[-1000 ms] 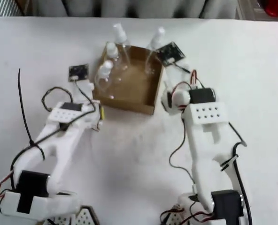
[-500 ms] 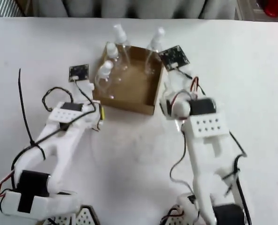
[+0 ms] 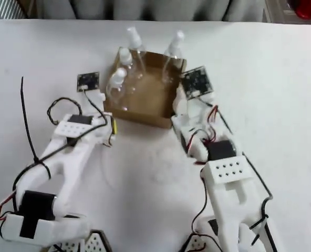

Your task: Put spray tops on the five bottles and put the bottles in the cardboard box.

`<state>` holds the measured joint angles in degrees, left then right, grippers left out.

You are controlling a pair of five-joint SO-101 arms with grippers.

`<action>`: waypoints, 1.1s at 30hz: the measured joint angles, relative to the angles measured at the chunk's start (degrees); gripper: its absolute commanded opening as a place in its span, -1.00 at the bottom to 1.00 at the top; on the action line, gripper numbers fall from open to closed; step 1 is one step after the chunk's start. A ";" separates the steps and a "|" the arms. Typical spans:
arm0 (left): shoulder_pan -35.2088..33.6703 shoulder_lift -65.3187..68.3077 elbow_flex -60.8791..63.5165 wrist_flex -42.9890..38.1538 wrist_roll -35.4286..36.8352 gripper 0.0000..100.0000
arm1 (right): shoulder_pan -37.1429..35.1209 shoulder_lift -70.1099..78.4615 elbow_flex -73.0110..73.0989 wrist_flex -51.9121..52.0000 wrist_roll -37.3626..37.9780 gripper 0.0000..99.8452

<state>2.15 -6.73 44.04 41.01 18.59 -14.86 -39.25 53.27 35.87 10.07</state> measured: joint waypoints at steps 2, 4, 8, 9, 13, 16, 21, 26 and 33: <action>0.00 0.00 0.00 0.00 0.00 -0.96 | -0.97 0.00 1.41 -0.09 0.00 -0.97; 0.00 0.00 0.00 0.00 0.00 -0.96 | -1.23 0.00 1.67 -0.09 0.00 -0.97; 0.00 0.00 0.00 0.00 0.00 -0.96 | -0.62 0.00 1.67 -0.09 0.00 -0.97; 0.00 0.00 0.00 0.00 0.00 -0.96 | 0.00 0.00 1.67 -0.09 0.00 -0.97; 0.00 0.00 0.00 0.00 0.00 -0.96 | 3.34 -0.53 1.67 -0.70 0.09 -0.97; 0.00 0.00 0.00 0.00 0.00 -0.96 | 5.89 -3.87 1.67 -2.46 0.09 -0.97; 0.00 0.00 0.00 0.00 0.00 -0.96 | 6.86 -11.69 6.24 -9.93 0.00 -0.97; 0.00 0.00 0.00 0.00 0.00 -0.96 | 6.77 -19.96 17.05 -23.56 0.00 -0.97; 0.00 0.00 0.00 0.00 0.00 -0.96 | 6.68 -29.45 25.41 -38.33 -2.90 -0.97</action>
<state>2.15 -6.73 44.04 41.01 18.59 -8.18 -68.70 78.68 -2.46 7.16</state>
